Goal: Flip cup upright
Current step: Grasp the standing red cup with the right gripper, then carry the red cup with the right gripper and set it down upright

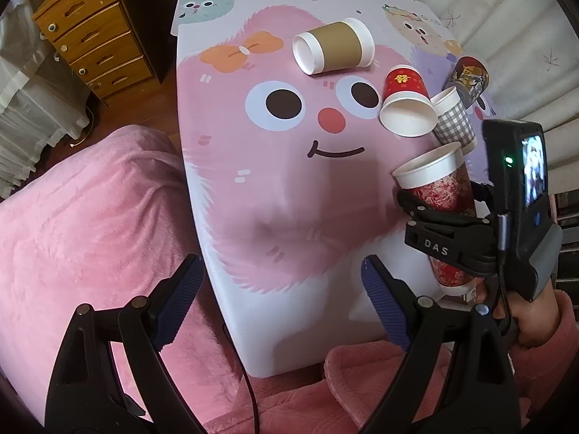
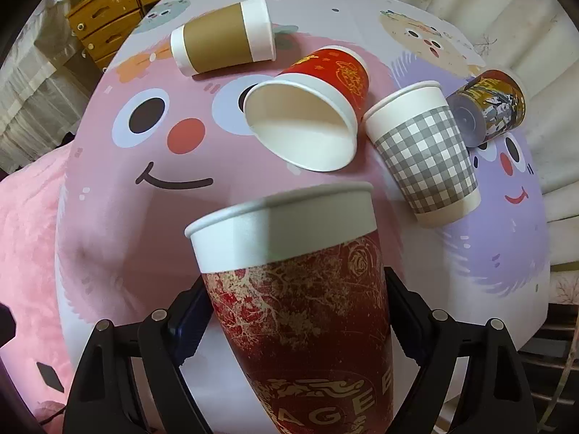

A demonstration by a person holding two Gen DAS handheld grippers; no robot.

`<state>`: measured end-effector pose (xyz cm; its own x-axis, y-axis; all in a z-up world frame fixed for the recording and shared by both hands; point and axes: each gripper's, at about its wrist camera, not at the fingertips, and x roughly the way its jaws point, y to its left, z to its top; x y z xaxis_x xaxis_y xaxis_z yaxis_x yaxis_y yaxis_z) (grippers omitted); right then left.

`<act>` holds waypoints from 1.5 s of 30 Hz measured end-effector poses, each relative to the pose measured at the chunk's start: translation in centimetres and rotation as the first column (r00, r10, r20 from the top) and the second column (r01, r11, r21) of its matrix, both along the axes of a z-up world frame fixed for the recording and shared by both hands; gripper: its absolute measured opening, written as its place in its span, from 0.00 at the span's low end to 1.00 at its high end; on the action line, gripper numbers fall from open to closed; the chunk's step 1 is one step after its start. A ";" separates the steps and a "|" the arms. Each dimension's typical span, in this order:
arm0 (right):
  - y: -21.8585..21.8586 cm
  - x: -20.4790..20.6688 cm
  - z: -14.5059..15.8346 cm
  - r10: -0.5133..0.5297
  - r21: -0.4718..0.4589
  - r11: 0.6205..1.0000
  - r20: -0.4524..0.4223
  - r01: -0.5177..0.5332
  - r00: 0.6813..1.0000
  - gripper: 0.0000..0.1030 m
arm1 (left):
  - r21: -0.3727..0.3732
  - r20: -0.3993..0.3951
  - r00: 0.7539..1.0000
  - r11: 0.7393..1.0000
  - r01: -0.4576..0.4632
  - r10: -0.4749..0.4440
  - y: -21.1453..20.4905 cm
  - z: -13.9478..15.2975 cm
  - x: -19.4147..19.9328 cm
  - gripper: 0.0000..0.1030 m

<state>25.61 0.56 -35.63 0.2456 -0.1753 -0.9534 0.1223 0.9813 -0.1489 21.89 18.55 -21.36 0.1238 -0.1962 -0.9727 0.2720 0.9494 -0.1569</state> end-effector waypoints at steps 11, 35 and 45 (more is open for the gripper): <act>-3.0 -6.4 7.4 0.003 -0.007 1.000 0.381 -0.001 0.925 0.81 | -0.017 -0.020 1.000 1.000 0.011 -0.012 -2.5 -0.1 -0.6 0.85; -10.3 -14.2 5.9 -0.071 0.135 0.991 0.666 -0.026 0.743 0.81 | -0.032 -0.009 0.999 0.999 -0.035 0.035 -5.3 0.9 -3.7 0.85; -12.2 -12.7 4.9 0.068 0.212 0.957 0.498 -0.198 0.864 0.95 | -0.087 0.002 0.979 0.975 -0.204 0.205 -7.1 2.2 -5.1 0.85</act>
<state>12.88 -11.62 -30.76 0.6879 0.1174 -0.7163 -0.0195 0.9895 0.1435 16.79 11.46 -19.13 0.1808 -0.2481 -0.9517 0.0759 0.9683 -0.2380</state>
